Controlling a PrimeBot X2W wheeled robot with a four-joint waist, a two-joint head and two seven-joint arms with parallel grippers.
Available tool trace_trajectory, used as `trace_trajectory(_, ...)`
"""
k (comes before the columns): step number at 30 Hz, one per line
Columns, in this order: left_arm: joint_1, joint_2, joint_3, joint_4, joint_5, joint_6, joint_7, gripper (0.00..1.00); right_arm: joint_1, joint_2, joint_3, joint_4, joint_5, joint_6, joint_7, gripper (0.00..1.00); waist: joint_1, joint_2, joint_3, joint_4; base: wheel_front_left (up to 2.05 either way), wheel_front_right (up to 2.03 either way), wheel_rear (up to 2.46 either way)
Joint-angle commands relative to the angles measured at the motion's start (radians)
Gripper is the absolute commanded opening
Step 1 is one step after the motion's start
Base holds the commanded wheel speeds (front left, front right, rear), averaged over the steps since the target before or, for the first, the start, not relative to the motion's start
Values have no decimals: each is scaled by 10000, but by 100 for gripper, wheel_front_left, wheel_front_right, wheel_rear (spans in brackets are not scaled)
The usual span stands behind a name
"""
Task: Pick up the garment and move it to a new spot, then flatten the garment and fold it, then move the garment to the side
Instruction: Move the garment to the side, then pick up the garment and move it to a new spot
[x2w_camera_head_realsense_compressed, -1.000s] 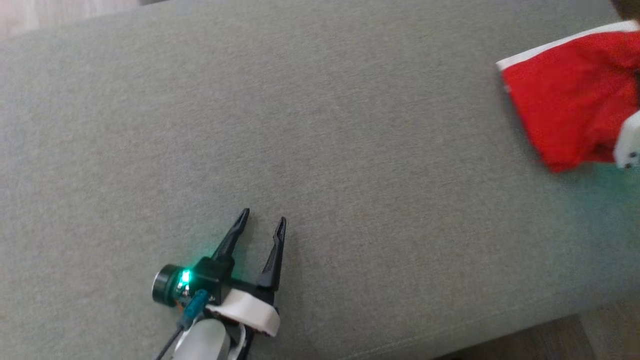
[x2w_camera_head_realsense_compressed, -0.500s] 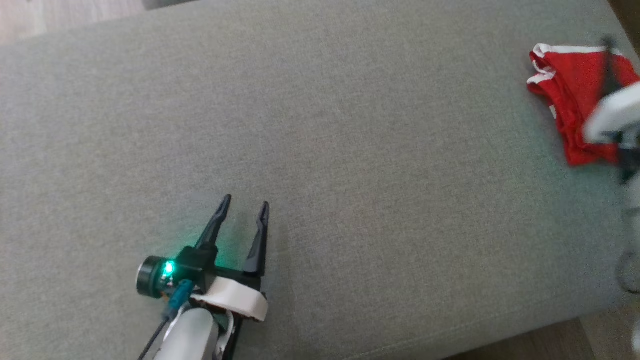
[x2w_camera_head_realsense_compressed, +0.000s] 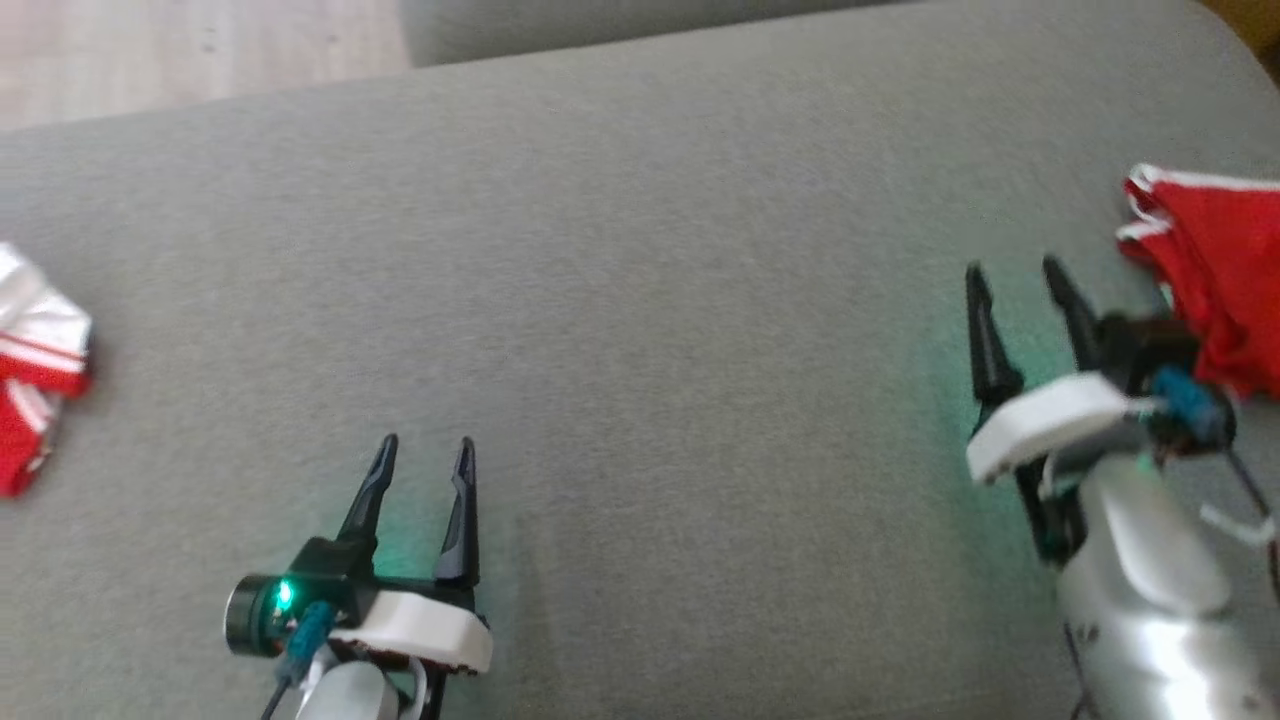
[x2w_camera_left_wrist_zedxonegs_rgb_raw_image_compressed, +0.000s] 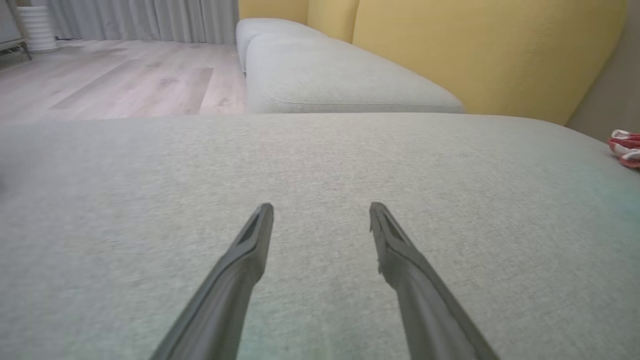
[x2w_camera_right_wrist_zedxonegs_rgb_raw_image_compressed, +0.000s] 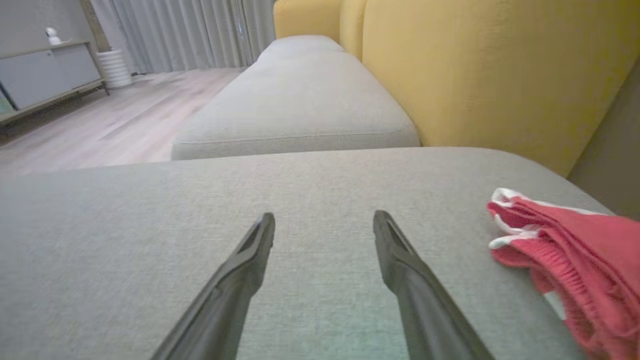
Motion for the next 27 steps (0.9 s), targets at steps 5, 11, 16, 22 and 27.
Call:
trace_trajectory(5, 91, 33, 522, -229, -95, 111, -95, 100, 940, 386, 161, -757, 63, -9, -107, 100, 1, 0, -552, 624, 0, 0, 0)
trace_trajectory(11, 404, 33, 759, -98, -82, 168, -95, 100, 1834, 546, 88, -997, -21, -9, -108, 100, 1, 0, -1029, 753, 0, 0, 0)
trace_trajectory(16, 699, 33, 937, -130, -131, 282, -95, 100, 2211, 560, 485, -1198, 346, -9, -108, 100, 1, 0, -1397, 804, 0, 0, 0)
trace_trajectory(22, 970, 33, 1103, -572, -18, 472, -95, 100, 2523, 563, 665, -1570, 793, -9, -108, 100, 1, 0, -1689, 990, 0, 0, 0)
trace_trajectory(27, 1132, 33, 1184, -912, 54, 515, -95, 100, 2607, 563, 703, -1757, 954, -9, -108, 100, 1, 0, -1749, 1090, 0, 0, 0)
